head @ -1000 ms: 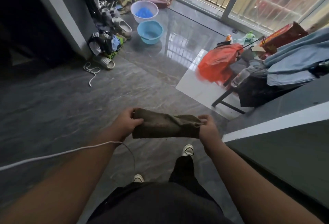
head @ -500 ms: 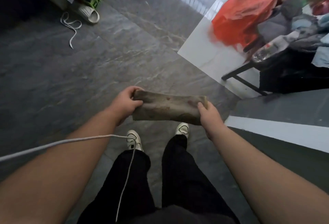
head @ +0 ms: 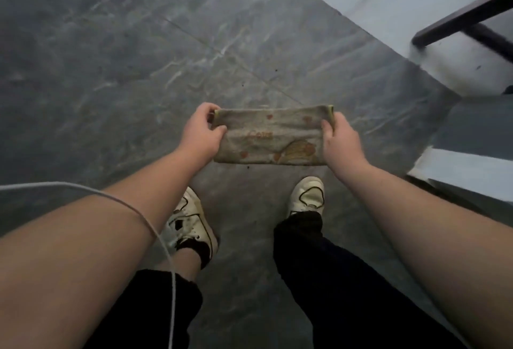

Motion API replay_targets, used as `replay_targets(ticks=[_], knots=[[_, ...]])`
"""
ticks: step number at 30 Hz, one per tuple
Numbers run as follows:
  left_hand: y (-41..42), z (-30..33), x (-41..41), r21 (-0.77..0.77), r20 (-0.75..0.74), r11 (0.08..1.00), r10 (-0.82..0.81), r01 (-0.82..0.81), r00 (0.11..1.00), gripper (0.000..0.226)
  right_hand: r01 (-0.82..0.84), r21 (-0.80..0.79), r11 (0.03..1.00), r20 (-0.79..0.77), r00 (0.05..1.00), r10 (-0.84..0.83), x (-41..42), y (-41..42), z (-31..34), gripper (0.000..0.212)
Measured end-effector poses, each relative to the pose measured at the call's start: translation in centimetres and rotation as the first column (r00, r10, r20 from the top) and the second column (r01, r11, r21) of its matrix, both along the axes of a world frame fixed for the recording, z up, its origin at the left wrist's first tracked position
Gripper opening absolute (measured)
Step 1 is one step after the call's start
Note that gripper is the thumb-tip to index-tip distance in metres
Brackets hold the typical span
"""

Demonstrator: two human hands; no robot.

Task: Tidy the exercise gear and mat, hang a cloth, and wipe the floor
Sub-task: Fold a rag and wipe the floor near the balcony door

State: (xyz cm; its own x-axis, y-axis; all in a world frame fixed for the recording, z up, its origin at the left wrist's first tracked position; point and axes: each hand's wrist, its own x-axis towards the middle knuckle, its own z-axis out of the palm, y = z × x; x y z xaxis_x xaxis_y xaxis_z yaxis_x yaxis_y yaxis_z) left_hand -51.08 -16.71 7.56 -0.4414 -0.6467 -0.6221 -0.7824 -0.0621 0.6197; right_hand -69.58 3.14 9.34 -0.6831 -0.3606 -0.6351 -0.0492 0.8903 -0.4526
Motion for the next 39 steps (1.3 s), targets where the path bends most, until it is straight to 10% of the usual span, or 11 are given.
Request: replay_targets(ticks=[11, 21, 26, 39], knots=[[-1.0, -20.5, -0.3, -0.131, 0.19, 0.945, -0.274, 0.301, 0.943, 0.035, -0.408, 0.147, 0.901, 0.087, 0.913, 0.399, -1.2, 0.5, -21.7, 0.023], [-0.1, -19.8, -1.5, -0.391, 0.435, 0.488, -0.649, 0.78, 0.624, 0.063, -0.604, 0.165, 0.779, -0.109, 0.774, 0.623, -3.1, -0.9, -19.8, 0.017], [2.4, -21.3, -2.9, -0.515, 0.359, 0.4, -0.702, 0.758, 0.615, 0.054, -0.806, 0.098, 0.584, -0.283, 0.54, 0.793, 2.1, -1.1, -21.2, 0.04], [6.2, -26.3, 1.4, -0.425, 0.405, 0.388, -0.726, 0.818, 0.555, 0.068, -0.587, 0.224, 0.778, -0.313, 0.712, 0.628, 8.0, -0.2, -26.5, 0.072]])
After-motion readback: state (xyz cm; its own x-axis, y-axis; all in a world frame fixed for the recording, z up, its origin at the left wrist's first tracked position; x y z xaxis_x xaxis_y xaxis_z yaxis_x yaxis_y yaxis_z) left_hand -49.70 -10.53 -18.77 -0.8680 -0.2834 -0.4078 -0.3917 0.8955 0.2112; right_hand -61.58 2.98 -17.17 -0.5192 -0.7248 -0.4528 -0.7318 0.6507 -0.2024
